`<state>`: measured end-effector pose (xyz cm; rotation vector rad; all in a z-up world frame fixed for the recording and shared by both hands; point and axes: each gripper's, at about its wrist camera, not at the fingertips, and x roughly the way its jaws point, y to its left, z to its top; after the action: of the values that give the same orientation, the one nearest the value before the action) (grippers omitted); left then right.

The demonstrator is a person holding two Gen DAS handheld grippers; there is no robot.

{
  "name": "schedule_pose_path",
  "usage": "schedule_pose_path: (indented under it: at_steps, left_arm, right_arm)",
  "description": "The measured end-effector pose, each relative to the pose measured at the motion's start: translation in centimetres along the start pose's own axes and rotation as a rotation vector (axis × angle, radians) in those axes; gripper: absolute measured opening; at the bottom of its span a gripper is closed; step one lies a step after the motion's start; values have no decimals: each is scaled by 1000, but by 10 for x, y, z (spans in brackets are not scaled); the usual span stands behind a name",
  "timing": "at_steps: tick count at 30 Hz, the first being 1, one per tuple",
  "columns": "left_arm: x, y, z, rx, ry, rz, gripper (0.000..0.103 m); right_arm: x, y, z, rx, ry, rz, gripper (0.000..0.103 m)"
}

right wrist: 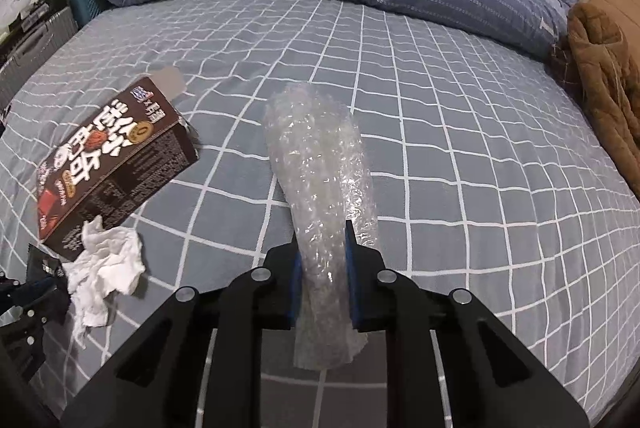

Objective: Collect trash
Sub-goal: 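Lift the black sachet and bubble wrap off the bed with both tools, then carry the black sachet and bubble wrap over the black trash bin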

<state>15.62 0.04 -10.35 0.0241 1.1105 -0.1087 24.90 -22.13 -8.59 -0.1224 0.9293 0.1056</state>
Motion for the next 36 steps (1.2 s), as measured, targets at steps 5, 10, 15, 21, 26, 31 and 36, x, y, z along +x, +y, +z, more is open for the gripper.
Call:
schedule_pose_path:
  at_steps: [5,10,15,21,26,31,36]
  left_arm:
    - [-7,7,0,-28,-16,-14,16]
    - [-20,7,-1,-24,-35,-3,16]
    - [-35,4,-3,-18,-48,-3,16]
    - [-48,6,-5,-18,-54,-8,16]
    - [-64,3,-8,-11,-69,-6,16]
    - [-78,-3,-13,-8,-78,-12,16]
    - [-89,-6,-20,-7,-79,-15,16]
  right_arm:
    - [-18,3,-5,-4,-23,11,17]
    - [-34,4,-11,3,-37,22,17]
    - [-52,4,-20,18,-46,38,17]
    - [-73,4,-30,39,-56,58,17]
    - [-90,8,-43,48,-60,67,16]
    - [-107,11,-57,57,-62,75,17]
    - [-121,16,-68,59,-62,78,17]
